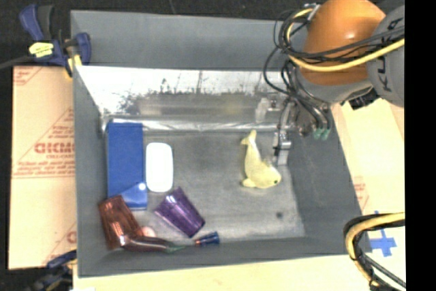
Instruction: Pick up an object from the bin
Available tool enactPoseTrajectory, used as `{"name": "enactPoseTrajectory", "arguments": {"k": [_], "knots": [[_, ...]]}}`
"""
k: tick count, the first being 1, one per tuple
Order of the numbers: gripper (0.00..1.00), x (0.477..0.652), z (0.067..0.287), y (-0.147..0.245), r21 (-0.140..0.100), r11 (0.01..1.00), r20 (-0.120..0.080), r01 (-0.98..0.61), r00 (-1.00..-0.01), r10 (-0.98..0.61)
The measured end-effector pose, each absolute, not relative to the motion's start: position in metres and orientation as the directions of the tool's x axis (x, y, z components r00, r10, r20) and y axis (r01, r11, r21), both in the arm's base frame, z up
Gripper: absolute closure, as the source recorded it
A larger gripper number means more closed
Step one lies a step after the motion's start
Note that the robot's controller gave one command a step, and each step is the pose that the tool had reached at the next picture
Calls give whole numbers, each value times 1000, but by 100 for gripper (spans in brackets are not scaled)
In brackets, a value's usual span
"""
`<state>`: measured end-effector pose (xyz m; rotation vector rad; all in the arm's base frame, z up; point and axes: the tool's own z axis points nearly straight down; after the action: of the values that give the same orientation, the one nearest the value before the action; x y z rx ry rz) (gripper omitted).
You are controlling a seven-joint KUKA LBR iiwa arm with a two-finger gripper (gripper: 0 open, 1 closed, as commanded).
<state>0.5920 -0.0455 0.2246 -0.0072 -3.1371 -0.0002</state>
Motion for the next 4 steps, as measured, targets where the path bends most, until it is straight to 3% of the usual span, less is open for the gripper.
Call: {"name": "enactPoseTrajectory", "arguments": {"k": [1,2,3,4], "knots": [[0,593,229,-46,-1,1000,-2,4,-1000,4],[0,590,149,-82,1,995,-7,97,-995,97],[0,584,150,-108,2,990,-10,139,-990,139],[0,590,142,-109,2,975,-10,220,-975,220]]}}
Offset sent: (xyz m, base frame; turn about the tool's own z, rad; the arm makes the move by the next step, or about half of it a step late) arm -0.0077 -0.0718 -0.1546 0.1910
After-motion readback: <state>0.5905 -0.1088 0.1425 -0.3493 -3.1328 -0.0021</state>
